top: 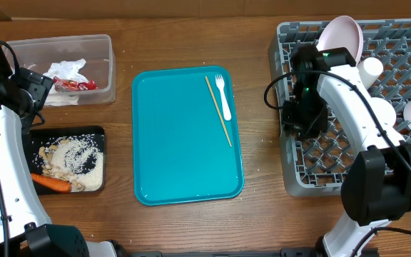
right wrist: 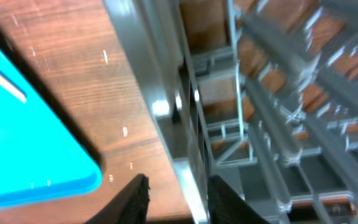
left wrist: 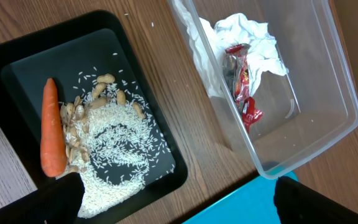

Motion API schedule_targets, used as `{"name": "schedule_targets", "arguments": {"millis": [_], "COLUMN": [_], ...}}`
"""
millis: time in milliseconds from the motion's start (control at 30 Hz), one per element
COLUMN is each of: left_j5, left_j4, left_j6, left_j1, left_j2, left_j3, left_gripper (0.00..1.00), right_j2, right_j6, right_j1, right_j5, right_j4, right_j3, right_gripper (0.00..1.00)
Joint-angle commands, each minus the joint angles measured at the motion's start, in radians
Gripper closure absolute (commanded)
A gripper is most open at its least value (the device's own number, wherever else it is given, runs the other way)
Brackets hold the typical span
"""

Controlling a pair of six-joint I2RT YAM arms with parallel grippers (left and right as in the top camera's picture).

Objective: Sort waste into correct bins and load items into the dishwasher rack

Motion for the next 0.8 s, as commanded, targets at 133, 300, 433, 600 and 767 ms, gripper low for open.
{"name": "schedule_targets", "arguments": {"millis": [133, 300, 433, 600, 767], "left_j5": [-0.003, -0.003, -0.003, -0.003, -0.003], "left_j4": [0.002, 0.002, 0.002, 0.002, 0.002], "left_j6": [-0.009, -0.009, -0.009, -0.009, -0.009], "left_j1": [-0.001, -0.001, -0.001, -0.001, -0.001], "left_j2": [0.004, 0.004, 0.004, 0.004, 0.004], "left_j3": [0.007, 0.007, 0.007, 0.007, 0.007], "left_gripper": [0.00, 0.00, 0.00, 0.00, 0.00], "right_j2": [-0.033, -0.033, -0.033, -0.033, -0.033], "right_j6": [0.021, 0.020, 0.026, 0.073, 0.077], "right_j1": [-0.002, 0.048, 0.096, 0.071, 0.060], "right_j5": [-0.034, -0.066, -0.048, 0.013, 0.040], "right_j4": [-0.016, -0.011, 0.041, 0.044, 0.003], "right_j3": [0.021, -0.019, -0.081, -0.125, -0.124], "right_gripper": [0.89, 0.96, 0.96, 0.95, 0.95]}}
